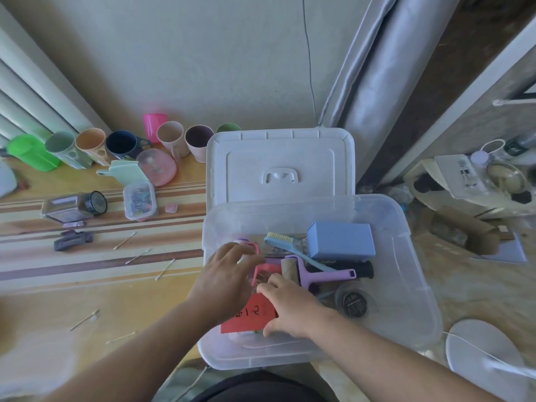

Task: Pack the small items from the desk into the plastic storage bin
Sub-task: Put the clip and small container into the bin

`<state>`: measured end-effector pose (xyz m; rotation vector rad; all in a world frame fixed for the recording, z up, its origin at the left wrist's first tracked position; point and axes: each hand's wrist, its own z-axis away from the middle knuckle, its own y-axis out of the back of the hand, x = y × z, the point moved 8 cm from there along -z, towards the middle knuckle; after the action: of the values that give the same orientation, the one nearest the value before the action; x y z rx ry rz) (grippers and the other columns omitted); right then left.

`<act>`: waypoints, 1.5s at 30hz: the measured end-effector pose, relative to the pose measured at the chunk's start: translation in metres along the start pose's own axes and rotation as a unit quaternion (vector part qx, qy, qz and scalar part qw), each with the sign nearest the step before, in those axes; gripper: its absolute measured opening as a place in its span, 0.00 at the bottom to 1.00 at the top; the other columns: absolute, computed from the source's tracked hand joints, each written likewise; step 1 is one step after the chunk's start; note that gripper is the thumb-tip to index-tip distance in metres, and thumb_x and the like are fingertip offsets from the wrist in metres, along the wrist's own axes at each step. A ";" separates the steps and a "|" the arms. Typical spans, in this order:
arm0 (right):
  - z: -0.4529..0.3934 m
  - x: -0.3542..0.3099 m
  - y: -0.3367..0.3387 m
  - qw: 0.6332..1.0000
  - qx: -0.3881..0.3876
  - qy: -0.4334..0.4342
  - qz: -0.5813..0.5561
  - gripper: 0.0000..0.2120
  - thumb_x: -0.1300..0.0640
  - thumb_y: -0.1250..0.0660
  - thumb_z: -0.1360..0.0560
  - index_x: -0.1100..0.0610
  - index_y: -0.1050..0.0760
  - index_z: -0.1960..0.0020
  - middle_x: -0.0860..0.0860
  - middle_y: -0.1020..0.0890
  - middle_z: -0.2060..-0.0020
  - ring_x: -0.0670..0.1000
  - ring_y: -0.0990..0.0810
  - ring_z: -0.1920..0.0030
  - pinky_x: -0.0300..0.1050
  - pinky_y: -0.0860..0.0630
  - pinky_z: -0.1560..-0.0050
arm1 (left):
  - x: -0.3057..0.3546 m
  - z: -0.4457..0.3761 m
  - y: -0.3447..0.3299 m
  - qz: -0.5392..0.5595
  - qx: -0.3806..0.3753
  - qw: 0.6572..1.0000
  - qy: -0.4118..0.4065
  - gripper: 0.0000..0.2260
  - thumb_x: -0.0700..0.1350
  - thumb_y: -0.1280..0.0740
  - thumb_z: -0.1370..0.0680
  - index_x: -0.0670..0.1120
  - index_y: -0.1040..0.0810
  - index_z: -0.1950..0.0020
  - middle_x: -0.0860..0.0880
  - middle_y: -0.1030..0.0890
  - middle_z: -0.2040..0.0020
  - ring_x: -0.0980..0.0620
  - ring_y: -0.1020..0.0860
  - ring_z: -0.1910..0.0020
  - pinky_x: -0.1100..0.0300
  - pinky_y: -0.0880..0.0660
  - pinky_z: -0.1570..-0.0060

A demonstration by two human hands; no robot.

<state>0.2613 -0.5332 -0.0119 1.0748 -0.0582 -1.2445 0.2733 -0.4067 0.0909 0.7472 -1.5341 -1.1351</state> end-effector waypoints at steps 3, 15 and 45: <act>0.004 0.008 0.020 0.999 0.040 -0.021 -0.010 0.33 0.33 0.25 0.30 0.44 0.28 0.31 0.42 0.31 0.40 0.47 0.30 0.41 0.50 0.24 0.48 | 0.000 0.006 -0.003 -0.021 0.004 1.000 -0.022 0.18 0.48 0.35 0.27 0.53 0.19 0.38 0.49 0.21 0.38 0.43 0.26 0.35 0.45 0.27 0.34; -0.063 -0.117 0.156 0.940 0.323 0.092 0.060 0.21 0.54 0.28 0.26 0.58 0.21 0.34 0.54 0.23 0.36 0.60 0.27 0.34 0.60 0.22 0.41 | -0.174 0.018 0.074 0.022 0.094 0.980 0.174 0.22 0.56 0.31 0.26 0.56 0.24 0.32 0.50 0.28 0.32 0.43 0.32 0.31 0.44 0.31 0.32; -0.364 -0.210 0.027 0.978 0.120 -0.140 0.101 0.54 0.50 0.23 0.30 0.42 0.57 0.18 0.51 0.35 0.27 0.59 0.30 0.33 0.54 0.25 0.38 | -0.526 0.160 -0.004 0.016 -0.123 0.910 0.395 0.16 0.53 0.29 0.26 0.58 0.33 0.43 0.53 0.28 0.46 0.46 0.28 0.46 0.53 0.25 0.59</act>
<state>0.4059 -0.1452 -0.0859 1.0630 -0.5334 -1.2149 0.2601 0.1055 -0.1091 0.8585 -0.7023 -0.8207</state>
